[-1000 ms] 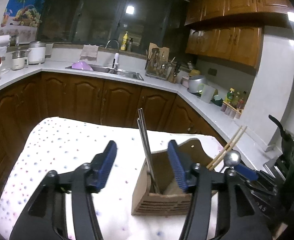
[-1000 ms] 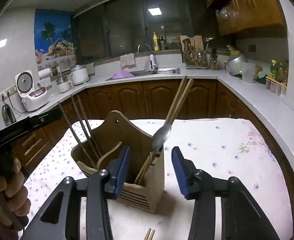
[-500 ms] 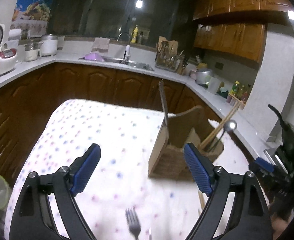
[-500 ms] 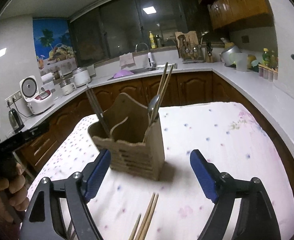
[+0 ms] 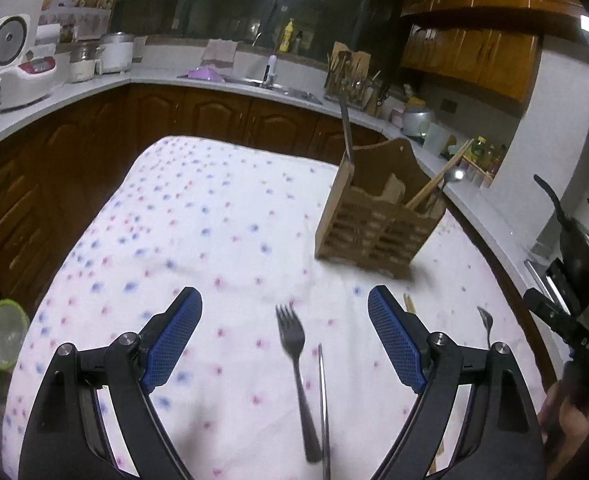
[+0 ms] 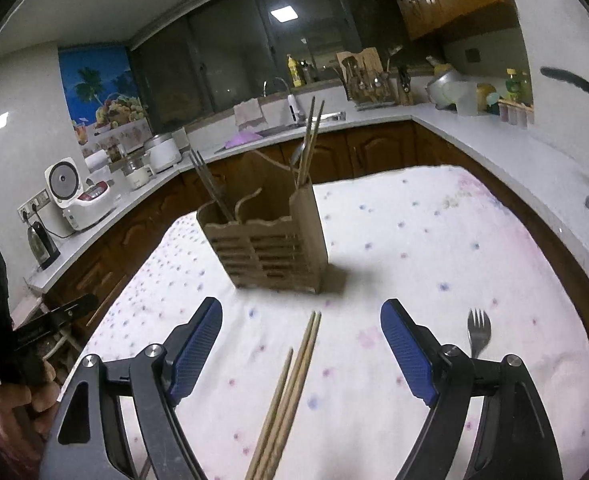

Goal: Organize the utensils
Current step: 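Move both open tools back down to the wooden chopsticks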

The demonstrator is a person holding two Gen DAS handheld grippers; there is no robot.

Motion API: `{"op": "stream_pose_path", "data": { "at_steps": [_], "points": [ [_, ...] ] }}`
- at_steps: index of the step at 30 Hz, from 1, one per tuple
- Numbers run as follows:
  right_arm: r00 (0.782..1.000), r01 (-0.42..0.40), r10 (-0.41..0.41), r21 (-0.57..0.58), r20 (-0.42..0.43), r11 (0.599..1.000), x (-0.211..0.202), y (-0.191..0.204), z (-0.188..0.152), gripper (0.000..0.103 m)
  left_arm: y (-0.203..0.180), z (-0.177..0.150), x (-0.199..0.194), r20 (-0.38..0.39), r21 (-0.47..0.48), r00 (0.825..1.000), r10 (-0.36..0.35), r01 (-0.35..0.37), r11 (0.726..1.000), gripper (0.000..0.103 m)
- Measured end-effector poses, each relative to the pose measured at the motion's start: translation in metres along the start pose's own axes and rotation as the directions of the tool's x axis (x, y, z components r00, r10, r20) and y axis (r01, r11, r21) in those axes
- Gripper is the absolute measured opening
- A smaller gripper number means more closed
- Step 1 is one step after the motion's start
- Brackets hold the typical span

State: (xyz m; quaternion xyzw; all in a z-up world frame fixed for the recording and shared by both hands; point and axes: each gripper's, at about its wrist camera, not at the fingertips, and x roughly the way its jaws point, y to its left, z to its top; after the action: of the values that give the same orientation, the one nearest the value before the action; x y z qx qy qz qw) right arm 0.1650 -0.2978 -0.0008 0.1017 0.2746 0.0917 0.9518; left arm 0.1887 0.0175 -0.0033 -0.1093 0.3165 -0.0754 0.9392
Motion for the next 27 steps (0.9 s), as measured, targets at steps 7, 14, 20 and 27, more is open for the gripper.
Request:
{"op": "stream_pose_path", "data": {
  "at_steps": [7,14,20,27],
  "points": [
    [0.999,0.004,-0.003,0.014,-0.033,1.000,-0.003,-0.002,-0.020,0.083,0.004,-0.018,-0.003,-0.040,-0.005,0.999,0.008,-0.008,1.000,0.087],
    [0.999,0.007,-0.006,0.020,-0.050,1.000,-0.002,-0.003,-0.028,0.083,0.001,-0.022,0.000,-0.063,0.024,0.998,0.013,-0.011,1.000,0.087],
    [0.998,0.010,-0.009,0.015,-0.068,1.000,0.007,-0.004,-0.026,0.081,-0.015,-0.023,0.008,-0.093,0.082,0.995,-0.040,0.047,0.995,0.085],
    [0.994,0.014,-0.011,0.025,-0.113,1.000,0.025,-0.009,-0.029,0.068,-0.043,-0.031,0.033,-0.179,0.185,0.982,-0.066,0.099,0.978,0.070]
  ]
}}
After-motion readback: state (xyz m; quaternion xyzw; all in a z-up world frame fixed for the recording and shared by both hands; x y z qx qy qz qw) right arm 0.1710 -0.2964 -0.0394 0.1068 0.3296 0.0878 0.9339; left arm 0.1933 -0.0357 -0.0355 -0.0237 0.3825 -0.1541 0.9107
